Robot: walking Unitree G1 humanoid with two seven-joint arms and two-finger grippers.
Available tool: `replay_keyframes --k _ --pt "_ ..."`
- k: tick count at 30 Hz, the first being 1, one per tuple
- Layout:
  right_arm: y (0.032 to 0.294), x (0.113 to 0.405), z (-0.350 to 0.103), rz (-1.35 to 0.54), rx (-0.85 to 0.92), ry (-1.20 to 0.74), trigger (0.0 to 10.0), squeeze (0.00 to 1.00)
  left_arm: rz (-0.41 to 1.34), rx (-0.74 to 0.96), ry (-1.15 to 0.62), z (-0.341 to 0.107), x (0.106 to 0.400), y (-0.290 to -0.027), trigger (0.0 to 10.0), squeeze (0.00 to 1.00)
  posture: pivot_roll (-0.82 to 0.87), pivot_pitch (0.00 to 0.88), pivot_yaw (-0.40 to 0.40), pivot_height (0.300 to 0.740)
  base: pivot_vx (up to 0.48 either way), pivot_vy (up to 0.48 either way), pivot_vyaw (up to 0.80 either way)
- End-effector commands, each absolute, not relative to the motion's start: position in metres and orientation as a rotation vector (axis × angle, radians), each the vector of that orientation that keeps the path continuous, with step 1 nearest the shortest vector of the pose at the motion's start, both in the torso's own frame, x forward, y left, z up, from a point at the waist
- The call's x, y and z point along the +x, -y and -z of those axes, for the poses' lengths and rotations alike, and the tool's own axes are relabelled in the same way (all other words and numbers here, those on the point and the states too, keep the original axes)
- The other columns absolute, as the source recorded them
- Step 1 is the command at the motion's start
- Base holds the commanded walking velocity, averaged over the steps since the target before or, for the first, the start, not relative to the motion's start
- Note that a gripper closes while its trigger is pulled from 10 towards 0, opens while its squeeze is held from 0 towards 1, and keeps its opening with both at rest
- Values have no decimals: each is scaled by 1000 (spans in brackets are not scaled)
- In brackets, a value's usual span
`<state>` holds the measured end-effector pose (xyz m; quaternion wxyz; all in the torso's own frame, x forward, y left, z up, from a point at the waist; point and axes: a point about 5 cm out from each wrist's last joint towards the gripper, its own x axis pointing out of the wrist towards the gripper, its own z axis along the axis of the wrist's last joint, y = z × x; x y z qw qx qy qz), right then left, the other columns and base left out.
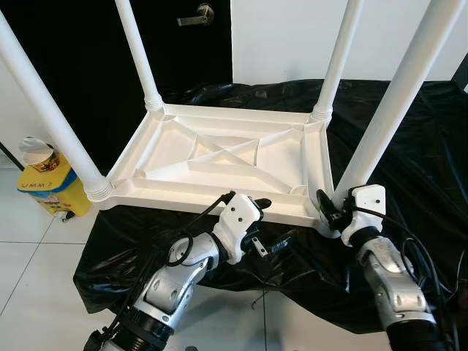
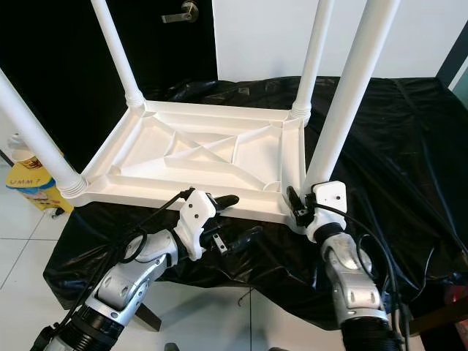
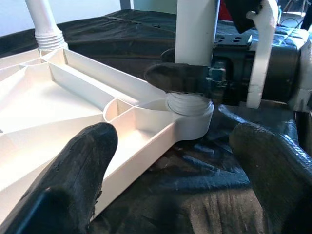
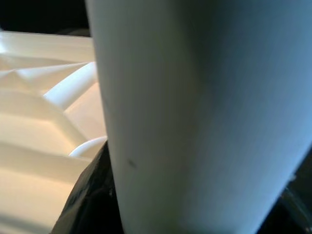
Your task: Building children table
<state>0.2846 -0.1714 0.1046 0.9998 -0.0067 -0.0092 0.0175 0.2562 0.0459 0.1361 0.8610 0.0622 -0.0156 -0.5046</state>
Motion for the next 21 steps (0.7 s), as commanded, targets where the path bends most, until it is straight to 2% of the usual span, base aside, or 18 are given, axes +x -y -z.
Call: replay_keyframes --k 1,3,6,9,15,21 --pt "166 278 -76 5 -11 -132 10000 0 1084 137 14 -133 254 -46 10000 0 30 31 2 740 0 0 0" --pt "166 278 -76 5 -11 -132 10000 0 1084 137 14 -133 254 -46 10000 0 30 31 2 740 0 0 0" --pt "159 277 -72 146 29 -163 10000 0 1082 135 13 -132 253 -46 10000 0 27 29 -1 740 0 0 0" --pt "156 277 -71 183 39 -168 10000 0 1081 136 13 -131 253 -46 10000 0 25 26 -1 740 0 0 0" --pt "150 275 -73 200 41 -150 10000 0 1084 137 18 -132 254 -45 10000 0 20 20 -2 740 0 0 0" --pt "157 279 -82 232 -5 -92 10000 0 1080 138 30 -134 256 -44 10000 0 20 13 -16 740 0 0 0"
